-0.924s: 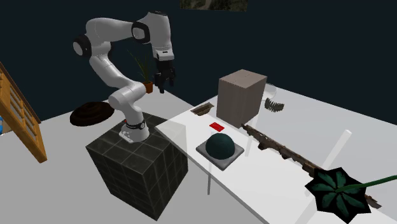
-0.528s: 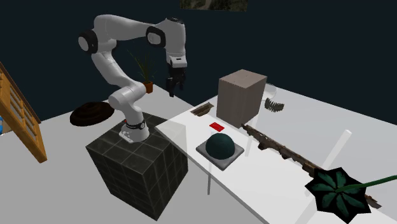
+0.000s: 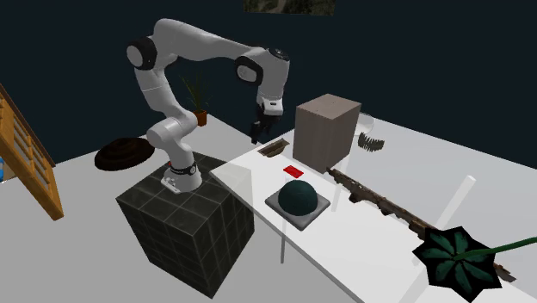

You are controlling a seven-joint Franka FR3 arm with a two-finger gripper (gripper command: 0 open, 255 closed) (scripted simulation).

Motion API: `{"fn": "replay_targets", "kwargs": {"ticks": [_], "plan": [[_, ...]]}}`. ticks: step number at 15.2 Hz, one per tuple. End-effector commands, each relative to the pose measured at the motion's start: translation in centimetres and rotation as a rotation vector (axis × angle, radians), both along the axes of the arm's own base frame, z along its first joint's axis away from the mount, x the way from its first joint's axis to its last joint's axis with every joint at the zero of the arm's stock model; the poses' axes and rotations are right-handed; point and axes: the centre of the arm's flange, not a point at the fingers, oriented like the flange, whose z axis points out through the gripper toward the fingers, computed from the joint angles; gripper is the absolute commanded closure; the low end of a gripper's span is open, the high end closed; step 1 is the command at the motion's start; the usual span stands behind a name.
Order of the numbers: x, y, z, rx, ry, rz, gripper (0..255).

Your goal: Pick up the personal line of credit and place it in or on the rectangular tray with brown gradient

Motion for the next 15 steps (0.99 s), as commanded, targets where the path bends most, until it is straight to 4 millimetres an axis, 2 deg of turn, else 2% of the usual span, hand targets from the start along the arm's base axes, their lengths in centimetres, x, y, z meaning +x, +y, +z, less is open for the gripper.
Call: {"fn": "replay_targets", "kwargs": {"ticks": [1,11,14,15], "plan": [[2.4,1.0,-2.1,0.010,0.046,-0.029,0],[13.1,4.6,-12.9,0.056,0.269,-0.169,0],[15.9,5.5,-16.5,0.071,0.336,-0.212,0],[16.0,5.5,-16.7,0.071,0.339,-0.214,0]]}}
